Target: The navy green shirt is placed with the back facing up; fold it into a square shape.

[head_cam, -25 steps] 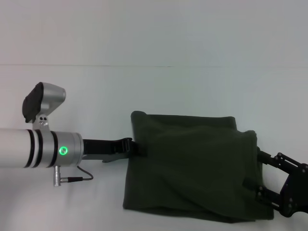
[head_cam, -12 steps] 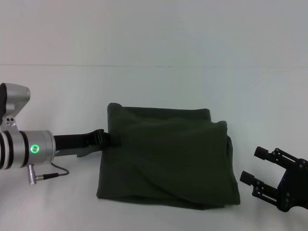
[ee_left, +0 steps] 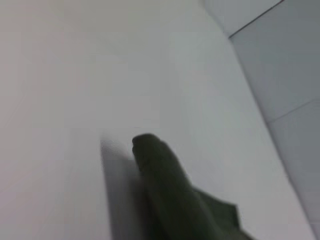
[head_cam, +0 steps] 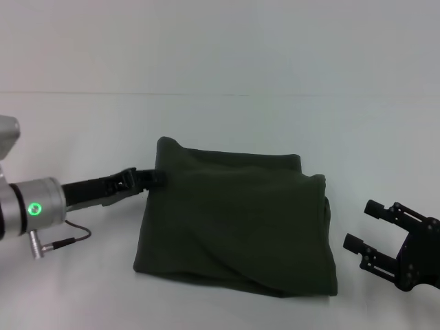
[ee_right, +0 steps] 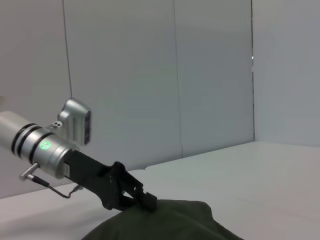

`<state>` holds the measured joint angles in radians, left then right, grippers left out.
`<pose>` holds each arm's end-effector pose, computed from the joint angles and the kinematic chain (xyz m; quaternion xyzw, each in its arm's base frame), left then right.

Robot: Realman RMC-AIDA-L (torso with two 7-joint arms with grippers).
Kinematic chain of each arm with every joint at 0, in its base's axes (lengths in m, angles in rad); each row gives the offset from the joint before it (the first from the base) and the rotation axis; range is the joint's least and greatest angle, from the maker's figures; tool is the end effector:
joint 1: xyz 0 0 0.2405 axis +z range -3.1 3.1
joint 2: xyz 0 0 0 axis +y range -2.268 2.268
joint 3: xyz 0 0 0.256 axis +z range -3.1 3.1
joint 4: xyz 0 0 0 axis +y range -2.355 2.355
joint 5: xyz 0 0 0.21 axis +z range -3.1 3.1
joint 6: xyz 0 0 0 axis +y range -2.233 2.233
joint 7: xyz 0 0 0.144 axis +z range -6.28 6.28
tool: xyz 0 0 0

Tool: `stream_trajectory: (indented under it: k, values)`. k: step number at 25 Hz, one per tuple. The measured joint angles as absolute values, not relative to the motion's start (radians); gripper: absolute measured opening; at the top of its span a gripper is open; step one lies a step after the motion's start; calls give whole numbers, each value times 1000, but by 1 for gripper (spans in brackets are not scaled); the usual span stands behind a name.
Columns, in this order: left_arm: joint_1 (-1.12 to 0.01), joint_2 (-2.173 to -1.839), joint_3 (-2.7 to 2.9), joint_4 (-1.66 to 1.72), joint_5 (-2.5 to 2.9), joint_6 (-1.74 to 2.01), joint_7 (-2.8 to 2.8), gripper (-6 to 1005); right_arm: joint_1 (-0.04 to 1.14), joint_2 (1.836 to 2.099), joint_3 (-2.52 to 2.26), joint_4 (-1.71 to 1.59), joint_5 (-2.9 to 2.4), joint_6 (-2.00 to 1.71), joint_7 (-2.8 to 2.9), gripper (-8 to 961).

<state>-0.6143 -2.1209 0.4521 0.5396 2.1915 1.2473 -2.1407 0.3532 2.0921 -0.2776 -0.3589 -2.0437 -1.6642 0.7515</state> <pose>-0.2897 0.3604 -0.0222 -0.7256 -0.6175 -0.2640 0.1503 0.3207 0.2514 -0.0138 -0.8894 0.1515 0.3343 0.2726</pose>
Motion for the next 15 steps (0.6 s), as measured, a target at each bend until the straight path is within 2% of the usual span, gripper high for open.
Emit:
stream_trajectory:
  k: [2,10,13,15]
  values:
    - [-599,-2117,424,562,2172,1286,-2114,299,354,2092,-273,-359,-2040,-1662,752,749]
    - [-544,-2119,353,727,2162,1470,-1927,452,378,2093,-271,-349,-2002,-1657,752,751]
    - [-531,-2130,352,760,2144,1612,-1700,509,408,2094,-282,-336,-2005,-1645,752,751]
    - [-521,-2144,356,779,2141,1686,-1566,586,425,2096,-303,-331,-2009,-1634,750,752]
